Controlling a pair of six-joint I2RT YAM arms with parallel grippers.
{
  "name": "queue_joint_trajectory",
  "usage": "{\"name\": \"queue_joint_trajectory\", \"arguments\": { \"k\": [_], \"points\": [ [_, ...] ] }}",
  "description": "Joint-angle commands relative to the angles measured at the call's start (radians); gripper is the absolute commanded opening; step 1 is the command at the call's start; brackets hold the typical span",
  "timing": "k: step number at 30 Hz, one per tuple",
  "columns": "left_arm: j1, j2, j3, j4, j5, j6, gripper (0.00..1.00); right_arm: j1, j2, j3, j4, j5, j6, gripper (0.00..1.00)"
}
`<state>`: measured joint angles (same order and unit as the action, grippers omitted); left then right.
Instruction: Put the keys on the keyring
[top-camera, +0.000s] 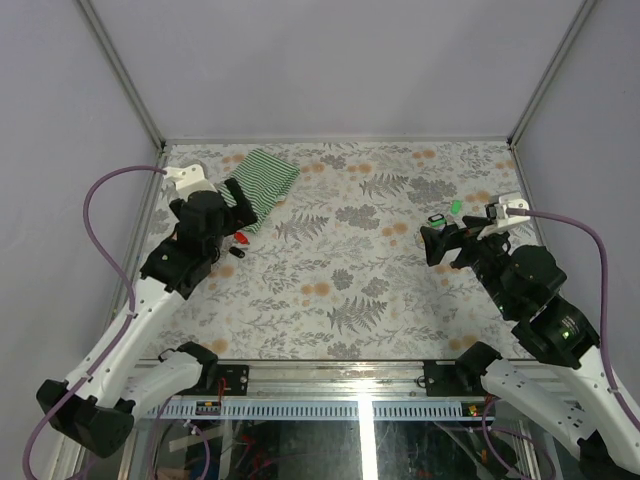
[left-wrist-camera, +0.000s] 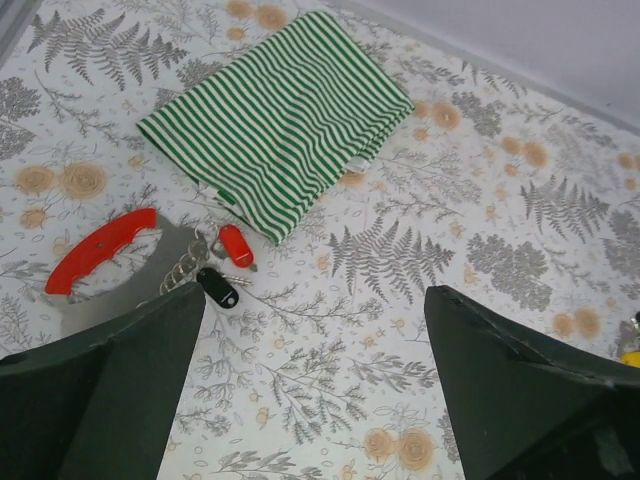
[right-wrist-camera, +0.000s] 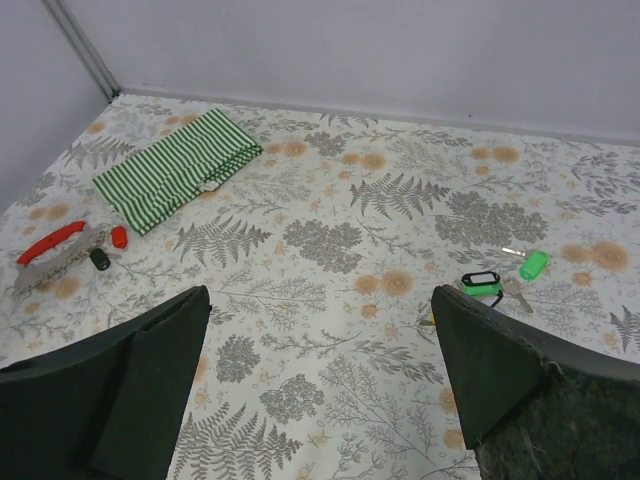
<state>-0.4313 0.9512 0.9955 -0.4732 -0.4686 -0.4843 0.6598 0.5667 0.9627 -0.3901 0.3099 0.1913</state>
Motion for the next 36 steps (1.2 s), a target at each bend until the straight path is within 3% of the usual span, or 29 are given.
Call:
{"name": "queue_joint_trajectory", "arguments": {
  "k": [1,9,21,27,36],
  "points": [
    [0.005,-0.001,-0.014,-0.030,-0.051,0.026,0.95,-0.003,-0.009,0.005,0.048,0.046,-0.053,0.99],
    [0.064,0.068,-0.047,-0.011,0.065,0.026,0.90,-0.003,0.020,0.011,0.023,0.010,-0.062,0.99],
    [0.273,0.430,-0.024,-0.020,0.346,0.051,0.97,-0.002,0.109,-0.006,-0.037,-0.112,0.074,0.99],
    [0.335,0.632,0.045,-0.033,0.308,0.084,1.00,-0.003,0.152,-0.008,-0.035,-0.210,0.091,0.99],
    [0.408,0.789,0.156,-0.138,0.299,0.206,1.00,-0.003,0.160,-0.036,0.017,-0.307,0.080,0.99]
  ]
}}
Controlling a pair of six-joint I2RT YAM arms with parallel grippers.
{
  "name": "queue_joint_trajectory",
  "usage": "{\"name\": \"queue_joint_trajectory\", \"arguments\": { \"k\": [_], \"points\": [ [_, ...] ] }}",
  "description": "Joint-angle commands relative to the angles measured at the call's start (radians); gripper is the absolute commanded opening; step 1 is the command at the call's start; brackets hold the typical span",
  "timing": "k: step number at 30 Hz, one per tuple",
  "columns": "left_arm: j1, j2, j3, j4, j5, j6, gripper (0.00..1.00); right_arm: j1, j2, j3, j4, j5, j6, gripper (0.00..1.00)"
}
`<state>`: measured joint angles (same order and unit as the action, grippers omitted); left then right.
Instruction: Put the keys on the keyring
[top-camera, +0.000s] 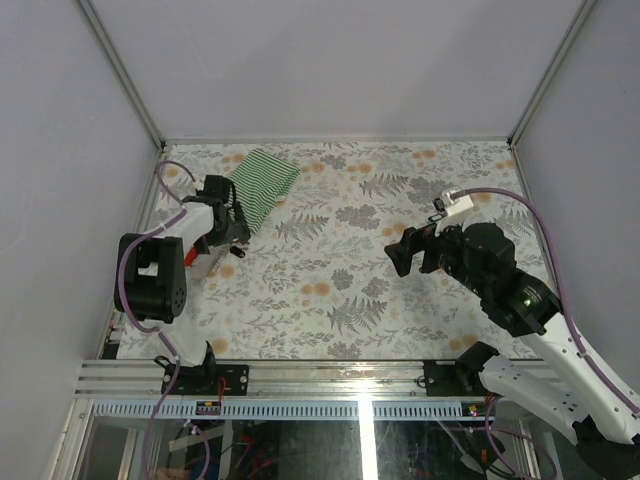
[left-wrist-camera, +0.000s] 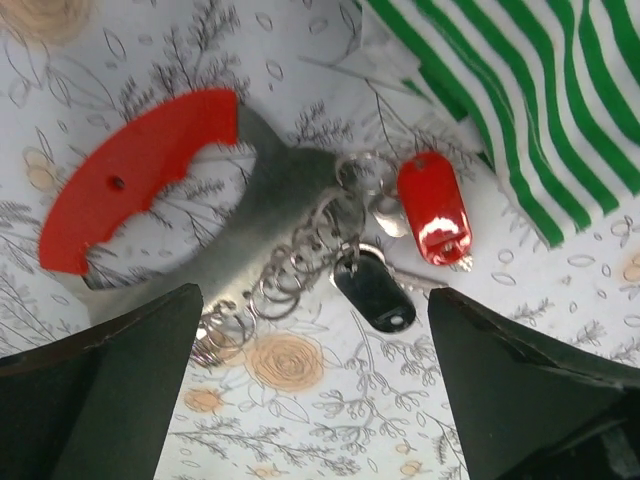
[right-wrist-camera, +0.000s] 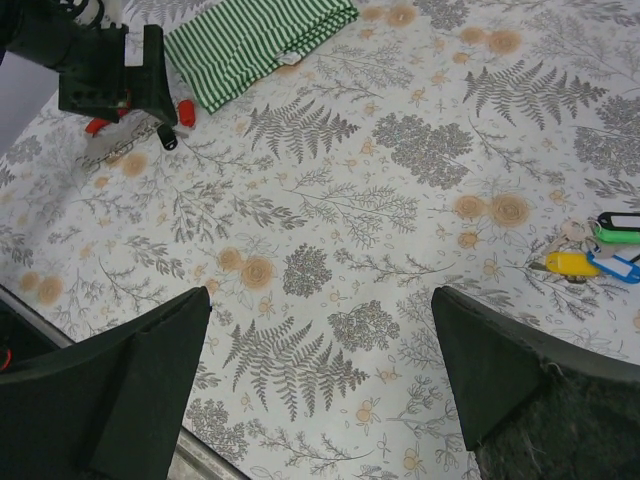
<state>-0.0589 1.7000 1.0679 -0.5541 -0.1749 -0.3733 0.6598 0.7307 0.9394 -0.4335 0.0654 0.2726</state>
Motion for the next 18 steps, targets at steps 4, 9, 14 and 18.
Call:
{"name": "queue_joint_trajectory", "arguments": {
  "k": [4,9,14,18],
  "points": [
    [0.102,0.057,0.098,-0.070,0.080,0.145,1.00,-0.003,-0.002,-0.020,0.075,-0.078,-0.012,0.99],
    [0.148,0.089,0.088,-0.082,0.178,0.191,1.00,-0.002,0.003,-0.024,0.089,-0.096,-0.014,0.99],
    [0.151,0.095,0.059,-0.072,0.221,0.189,1.00,-0.002,0.003,-0.024,0.093,-0.110,-0.012,0.99],
    [0.148,0.096,0.032,-0.061,0.251,0.182,1.00,-0.002,-0.001,-0.028,0.093,-0.109,-0.012,0.99]
  ]
}}
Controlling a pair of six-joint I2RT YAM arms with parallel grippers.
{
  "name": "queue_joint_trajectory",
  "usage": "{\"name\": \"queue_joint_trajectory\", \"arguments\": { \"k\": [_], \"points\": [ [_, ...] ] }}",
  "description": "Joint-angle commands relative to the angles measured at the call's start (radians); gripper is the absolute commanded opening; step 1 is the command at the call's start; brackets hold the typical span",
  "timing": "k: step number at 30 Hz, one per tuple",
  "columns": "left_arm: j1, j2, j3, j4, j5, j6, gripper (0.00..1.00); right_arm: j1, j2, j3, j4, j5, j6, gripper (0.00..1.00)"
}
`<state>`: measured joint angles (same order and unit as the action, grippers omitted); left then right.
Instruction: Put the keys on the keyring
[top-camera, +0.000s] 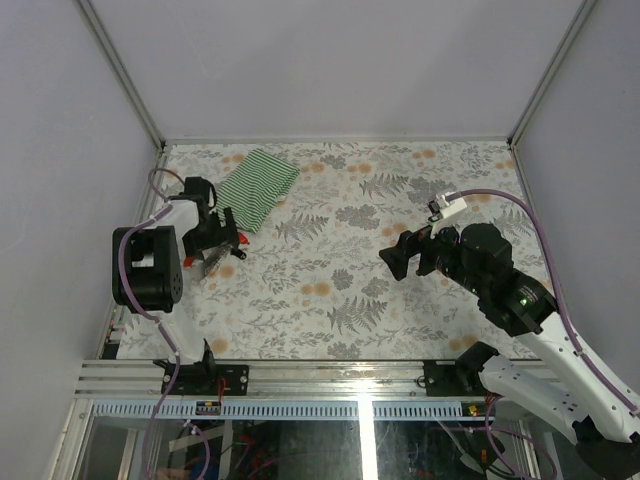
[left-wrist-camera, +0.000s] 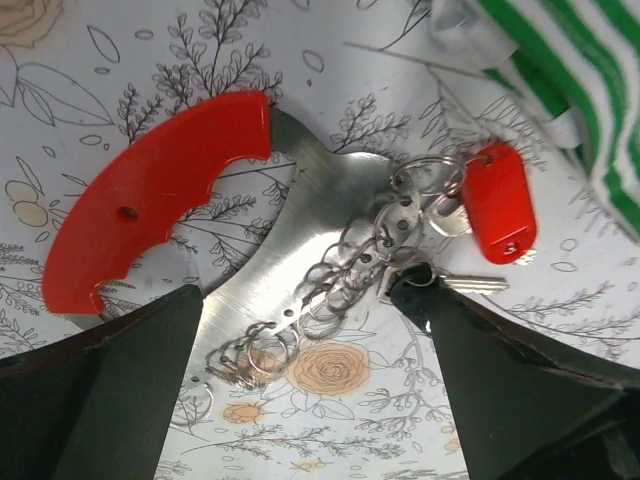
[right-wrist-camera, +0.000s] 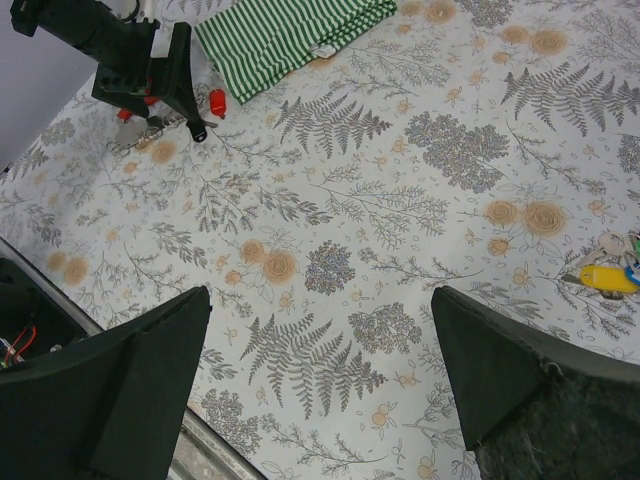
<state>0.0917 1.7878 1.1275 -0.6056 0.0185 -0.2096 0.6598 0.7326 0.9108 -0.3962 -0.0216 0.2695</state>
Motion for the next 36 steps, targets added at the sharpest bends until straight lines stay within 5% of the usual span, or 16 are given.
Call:
{"name": "queue_joint_trajectory", "arguments": {
  "k": [1,11,28,36],
  "points": [
    [-0.002,0.012,-0.032,-0.009,0.062,0.017,1.00,-0.003,-0.003,0.000,0.055,-0.021,-0.009,0.99],
    [-0.089,-0.019,-0.088,0.016,0.138,-0.041,1.00,-0.003,-0.008,-0.007,0.062,-0.023,-0.006,0.99],
    [-0.659,0.044,-0.008,0.125,0.074,-0.284,1.00,-0.002,0.001,0.001,0.037,0.017,0.011,0.99],
    [-0.820,0.057,0.049,0.153,0.075,-0.282,1.00,-0.003,-0.017,0.001,0.002,0.097,0.014,0.99]
  ]
}}
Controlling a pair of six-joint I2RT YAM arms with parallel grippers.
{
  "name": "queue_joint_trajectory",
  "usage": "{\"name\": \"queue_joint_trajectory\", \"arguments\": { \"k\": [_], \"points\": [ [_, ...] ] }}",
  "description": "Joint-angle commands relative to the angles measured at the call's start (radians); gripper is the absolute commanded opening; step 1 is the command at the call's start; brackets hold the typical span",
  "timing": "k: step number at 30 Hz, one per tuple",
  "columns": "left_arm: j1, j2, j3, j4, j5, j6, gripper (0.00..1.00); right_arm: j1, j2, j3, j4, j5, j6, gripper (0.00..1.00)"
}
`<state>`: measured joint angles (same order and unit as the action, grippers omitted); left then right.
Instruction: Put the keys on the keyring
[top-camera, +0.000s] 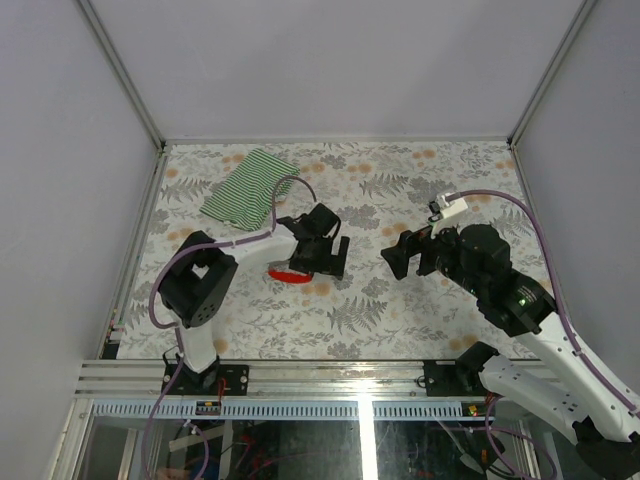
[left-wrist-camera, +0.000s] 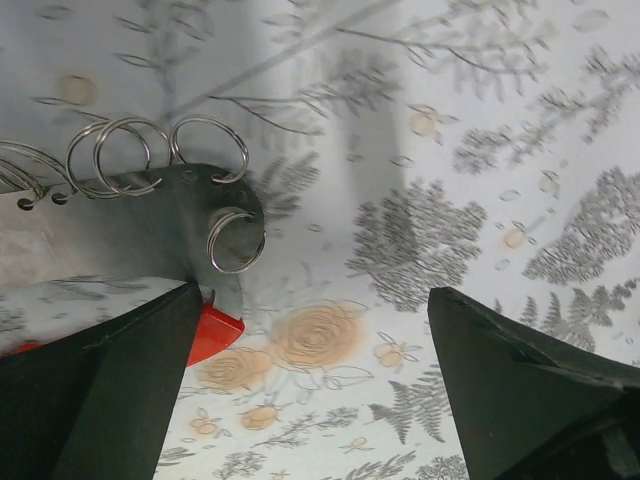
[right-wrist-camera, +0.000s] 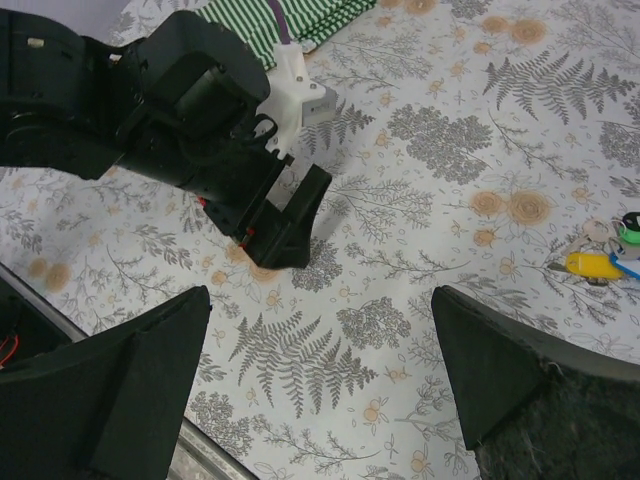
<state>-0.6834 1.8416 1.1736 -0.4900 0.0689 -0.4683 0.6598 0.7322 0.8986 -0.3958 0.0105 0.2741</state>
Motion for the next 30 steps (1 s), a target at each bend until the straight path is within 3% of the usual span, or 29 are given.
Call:
{"name": "queue_joint_trajectory", "arguments": {
  "k": [1,6,12,17,30],
  "points": [
    [-0.049,-0.018,-0.002,0.038,0.016,-0.017,1.00,-0.003,-0.018,0.014,-0.005,0.094,0.013,0.99],
    [-0.049,-0.155,-0.032,0.054,-0.077,0.035,1.00,-0.003,-0.019,0.012,-0.016,0.168,0.043,0.99],
    [-0.050,-0.213,-0.086,0.151,-0.106,0.144,0.89,-0.002,-0.003,0.013,0.001,0.121,0.075,0.99],
    [-0.050,-0.188,-0.113,0.202,-0.022,0.189,0.72,-0.002,0.002,0.014,-0.002,0.099,0.086,0.99],
    [-0.044,-0.107,-0.121,0.234,-0.017,0.151,0.59,-0.002,0.015,0.023,-0.008,0.065,0.097,0.99]
  ]
}}
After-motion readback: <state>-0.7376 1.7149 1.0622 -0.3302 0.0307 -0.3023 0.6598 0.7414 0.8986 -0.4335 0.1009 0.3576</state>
